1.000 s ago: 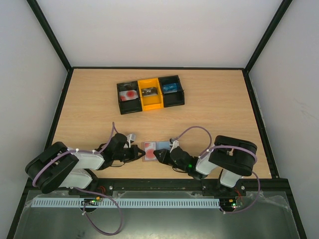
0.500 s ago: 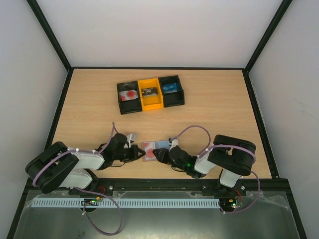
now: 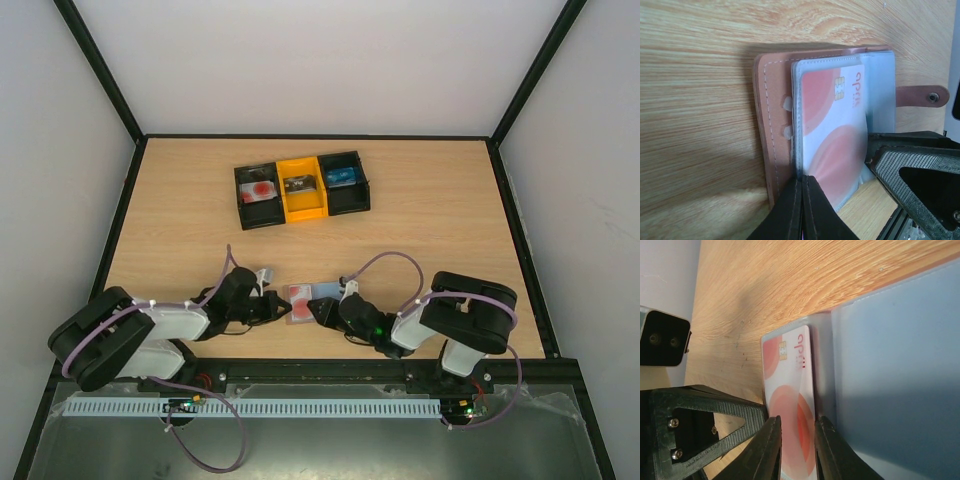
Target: Take the credit cards out of the card holder
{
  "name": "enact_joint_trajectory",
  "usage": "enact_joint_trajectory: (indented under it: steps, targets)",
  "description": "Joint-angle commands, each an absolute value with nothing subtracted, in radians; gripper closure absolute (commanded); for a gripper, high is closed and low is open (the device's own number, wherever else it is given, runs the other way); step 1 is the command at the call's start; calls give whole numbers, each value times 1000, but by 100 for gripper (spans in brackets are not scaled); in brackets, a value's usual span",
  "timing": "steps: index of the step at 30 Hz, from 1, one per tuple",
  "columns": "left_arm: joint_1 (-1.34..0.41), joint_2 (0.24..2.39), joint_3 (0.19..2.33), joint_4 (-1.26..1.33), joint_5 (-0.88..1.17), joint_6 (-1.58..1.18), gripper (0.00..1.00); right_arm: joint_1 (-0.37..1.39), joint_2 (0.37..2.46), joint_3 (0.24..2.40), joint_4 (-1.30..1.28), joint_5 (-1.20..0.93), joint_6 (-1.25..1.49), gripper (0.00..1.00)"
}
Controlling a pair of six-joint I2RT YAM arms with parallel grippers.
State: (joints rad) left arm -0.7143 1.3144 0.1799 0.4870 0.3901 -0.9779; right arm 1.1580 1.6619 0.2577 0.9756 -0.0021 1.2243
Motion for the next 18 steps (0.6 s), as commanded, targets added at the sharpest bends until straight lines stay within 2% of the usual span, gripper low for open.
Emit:
enact_joint_trajectory:
  steps: [1,18]
  targets:
    - [-719,1333,178,318,330,-944,97,1155,1664,278,885,25,1192,80]
    - [-718,1324,188,291,313,-932,97,1156,1747,277,1020,-56,1229,79]
